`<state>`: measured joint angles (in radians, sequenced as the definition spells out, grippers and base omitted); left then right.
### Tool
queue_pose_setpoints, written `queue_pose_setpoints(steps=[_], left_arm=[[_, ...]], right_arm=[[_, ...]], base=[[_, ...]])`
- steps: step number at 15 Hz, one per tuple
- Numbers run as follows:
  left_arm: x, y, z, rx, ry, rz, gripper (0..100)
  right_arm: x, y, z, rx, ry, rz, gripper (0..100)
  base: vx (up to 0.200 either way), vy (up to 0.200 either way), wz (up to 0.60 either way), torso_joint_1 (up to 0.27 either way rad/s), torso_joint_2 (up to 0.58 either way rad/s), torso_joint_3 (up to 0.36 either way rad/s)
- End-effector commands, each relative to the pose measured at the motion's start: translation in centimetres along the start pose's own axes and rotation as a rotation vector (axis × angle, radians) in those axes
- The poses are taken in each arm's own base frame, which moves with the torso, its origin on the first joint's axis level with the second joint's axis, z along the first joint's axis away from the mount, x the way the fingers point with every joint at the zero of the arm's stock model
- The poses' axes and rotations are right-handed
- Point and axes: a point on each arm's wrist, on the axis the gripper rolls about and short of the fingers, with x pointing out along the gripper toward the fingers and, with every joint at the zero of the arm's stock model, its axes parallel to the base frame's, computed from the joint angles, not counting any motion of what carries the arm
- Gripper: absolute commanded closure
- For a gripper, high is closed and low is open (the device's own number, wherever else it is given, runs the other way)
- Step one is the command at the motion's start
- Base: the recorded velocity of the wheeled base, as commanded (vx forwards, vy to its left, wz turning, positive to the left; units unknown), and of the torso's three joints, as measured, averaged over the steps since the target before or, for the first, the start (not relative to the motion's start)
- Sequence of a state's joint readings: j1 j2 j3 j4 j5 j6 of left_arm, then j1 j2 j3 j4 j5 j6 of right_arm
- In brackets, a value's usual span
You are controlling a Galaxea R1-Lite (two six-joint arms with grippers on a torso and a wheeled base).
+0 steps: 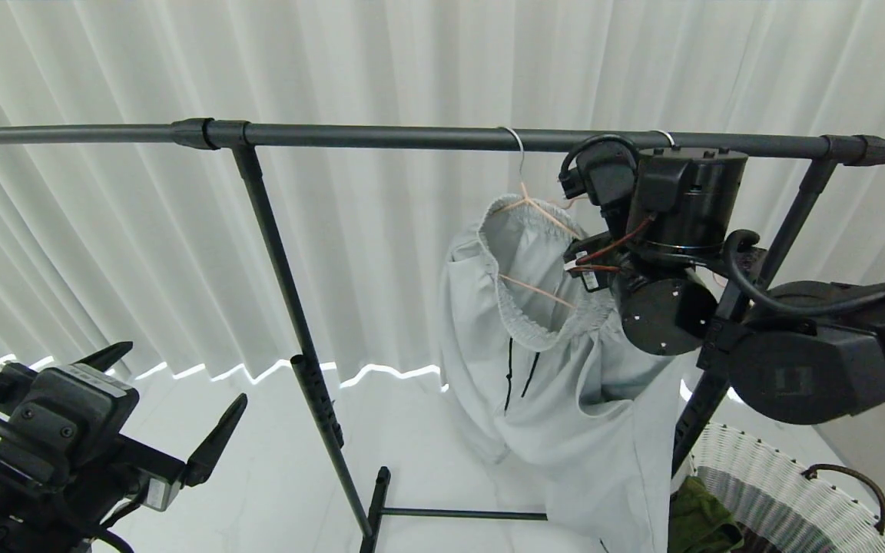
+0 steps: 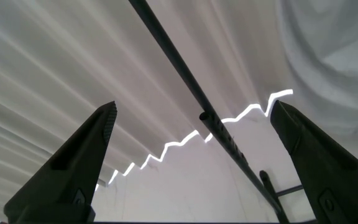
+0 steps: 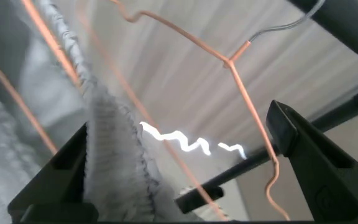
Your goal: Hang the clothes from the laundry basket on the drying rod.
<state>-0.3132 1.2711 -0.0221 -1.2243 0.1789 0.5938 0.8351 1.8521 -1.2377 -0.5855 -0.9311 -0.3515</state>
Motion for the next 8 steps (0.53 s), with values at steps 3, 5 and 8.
queue_pose_setpoints(steps=[3, 5, 8], left_arm=[[0.0, 0.0, 0.0, 0.000, 0.003, -0.001, 0], [0.0, 0.0, 0.0, -0.001, 0.003, -0.001, 0], [0.0, 0.0, 0.0, -0.001, 0.002, 0.000, 0]], right_arm=[[-3.5, -0.7, 0.9, 0.046, -0.038, 0.074, 0], [-3.8, -0.5, 0.2, 0.049, -0.030, 0.099, 0], [-4.8, -0.3, 0.0, 0.082, -0.071, 0.263, 0]], base=[[0.000, 0.000, 0.00, 0.000, 0.00, 0.000], [0.000, 0.000, 0.00, 0.000, 0.00, 0.000], [0.000, 0.000, 0.00, 0.000, 0.00, 0.000]])
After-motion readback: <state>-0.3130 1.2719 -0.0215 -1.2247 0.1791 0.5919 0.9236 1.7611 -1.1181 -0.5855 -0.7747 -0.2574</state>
